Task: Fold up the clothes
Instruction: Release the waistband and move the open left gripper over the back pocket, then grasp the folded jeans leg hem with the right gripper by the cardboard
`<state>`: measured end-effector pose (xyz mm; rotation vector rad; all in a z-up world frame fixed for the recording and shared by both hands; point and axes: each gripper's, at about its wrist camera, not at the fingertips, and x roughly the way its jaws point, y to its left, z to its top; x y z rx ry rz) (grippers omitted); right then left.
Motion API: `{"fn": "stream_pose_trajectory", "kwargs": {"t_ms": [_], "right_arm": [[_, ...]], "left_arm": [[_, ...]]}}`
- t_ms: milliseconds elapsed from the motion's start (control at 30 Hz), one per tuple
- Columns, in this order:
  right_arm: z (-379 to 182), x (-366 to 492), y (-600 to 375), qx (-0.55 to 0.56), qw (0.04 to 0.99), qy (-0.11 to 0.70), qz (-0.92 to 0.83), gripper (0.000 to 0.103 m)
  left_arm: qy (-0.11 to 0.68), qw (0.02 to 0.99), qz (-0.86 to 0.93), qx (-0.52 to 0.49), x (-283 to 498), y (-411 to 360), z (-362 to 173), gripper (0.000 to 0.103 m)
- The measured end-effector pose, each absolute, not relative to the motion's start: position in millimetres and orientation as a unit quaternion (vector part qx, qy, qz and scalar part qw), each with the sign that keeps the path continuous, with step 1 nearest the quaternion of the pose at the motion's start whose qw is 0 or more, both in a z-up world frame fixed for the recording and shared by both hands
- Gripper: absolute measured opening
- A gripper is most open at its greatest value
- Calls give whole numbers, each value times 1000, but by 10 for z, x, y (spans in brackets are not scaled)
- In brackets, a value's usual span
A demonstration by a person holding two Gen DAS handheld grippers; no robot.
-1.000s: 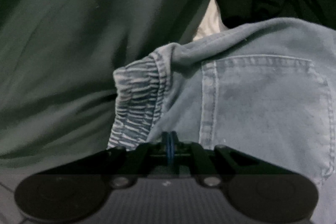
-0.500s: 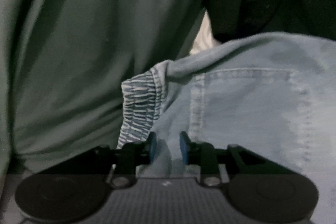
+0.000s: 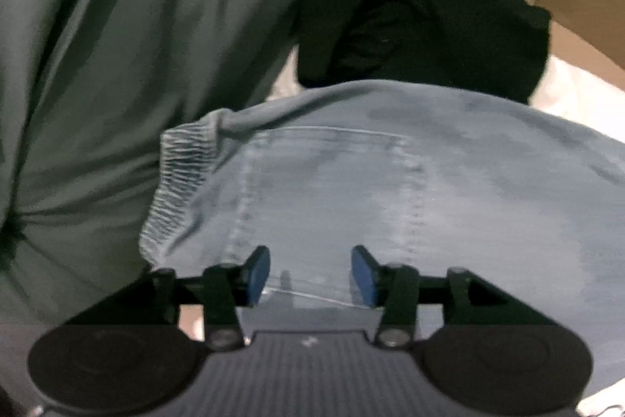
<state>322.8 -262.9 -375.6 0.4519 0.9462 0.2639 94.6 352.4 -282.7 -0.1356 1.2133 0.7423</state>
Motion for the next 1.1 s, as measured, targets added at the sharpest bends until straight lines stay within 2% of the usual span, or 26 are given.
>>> {"fn": "stream_pose_trajectory", "kwargs": {"t_ms": [167,400,800,1100], "right_arm": [[-3869,3264,-2751,229,852,453,128,68],[-4095,3359,-2923,306,834,442,124,68],[-4250,3596,-2726,360,822,421,136,67],[-4409,3682,-2725,379,818,419,107,52]], "left_arm": [[550,760,335,-85,937,3190,-2908,57],[564,756,315,-108,852,2790,-3227,57],[568,730,356,-132,600,2643,-3294,57],[572,718,364,-160,526,2515,-3441,57]]}}
